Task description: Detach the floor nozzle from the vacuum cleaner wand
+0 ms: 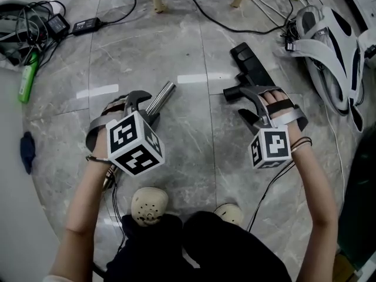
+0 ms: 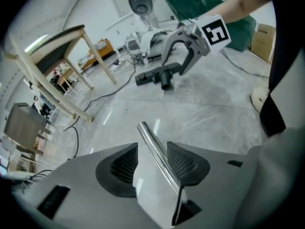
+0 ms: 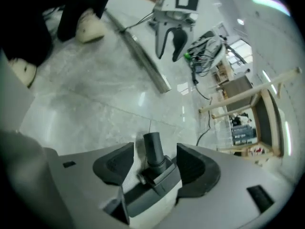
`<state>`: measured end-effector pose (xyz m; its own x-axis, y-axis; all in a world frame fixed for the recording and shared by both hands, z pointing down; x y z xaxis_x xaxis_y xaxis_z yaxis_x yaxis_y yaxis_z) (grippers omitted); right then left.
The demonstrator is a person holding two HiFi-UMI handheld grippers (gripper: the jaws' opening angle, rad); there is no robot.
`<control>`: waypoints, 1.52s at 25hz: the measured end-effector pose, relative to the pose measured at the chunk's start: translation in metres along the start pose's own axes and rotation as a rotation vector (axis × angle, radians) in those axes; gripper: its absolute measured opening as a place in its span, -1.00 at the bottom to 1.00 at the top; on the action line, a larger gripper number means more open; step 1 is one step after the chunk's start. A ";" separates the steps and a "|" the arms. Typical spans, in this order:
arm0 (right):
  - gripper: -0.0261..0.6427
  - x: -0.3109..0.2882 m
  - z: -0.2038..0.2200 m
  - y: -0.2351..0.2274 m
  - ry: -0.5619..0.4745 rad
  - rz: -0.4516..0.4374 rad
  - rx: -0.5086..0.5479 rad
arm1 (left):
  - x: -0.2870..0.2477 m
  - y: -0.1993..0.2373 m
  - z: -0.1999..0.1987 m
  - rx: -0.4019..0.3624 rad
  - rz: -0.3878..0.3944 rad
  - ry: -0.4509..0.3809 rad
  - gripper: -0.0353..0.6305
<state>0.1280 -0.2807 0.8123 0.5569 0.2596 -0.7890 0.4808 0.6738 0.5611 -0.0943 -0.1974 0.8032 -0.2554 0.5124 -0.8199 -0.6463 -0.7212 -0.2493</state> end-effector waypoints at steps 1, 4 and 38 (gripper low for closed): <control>-0.13 0.013 -0.005 -0.002 -0.052 0.035 -0.118 | 0.008 0.002 -0.006 0.040 -0.002 -0.069 -0.30; -0.13 0.047 -0.014 -0.013 -0.232 0.190 -0.549 | 0.024 0.005 -0.023 0.193 0.005 -0.313 -0.41; -0.88 0.370 -0.132 -0.187 -0.514 0.740 -1.507 | 0.339 0.056 -0.299 0.502 0.018 -0.888 -0.86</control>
<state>0.1546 -0.2192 0.3826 0.6306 0.7552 -0.1791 -0.7748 0.5992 -0.2016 -0.0023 -0.2039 0.3571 -0.5775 0.8112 -0.0915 -0.8116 -0.5584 0.1717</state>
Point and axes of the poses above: the fingertips, and each gripper's own axes: x backward along the fingers, y to its left, z out of its underside, the point moved 6 cm from there along x, backward along the fingers, and after that the axes turned 12 degrees about -y, right-handed, at the moved point
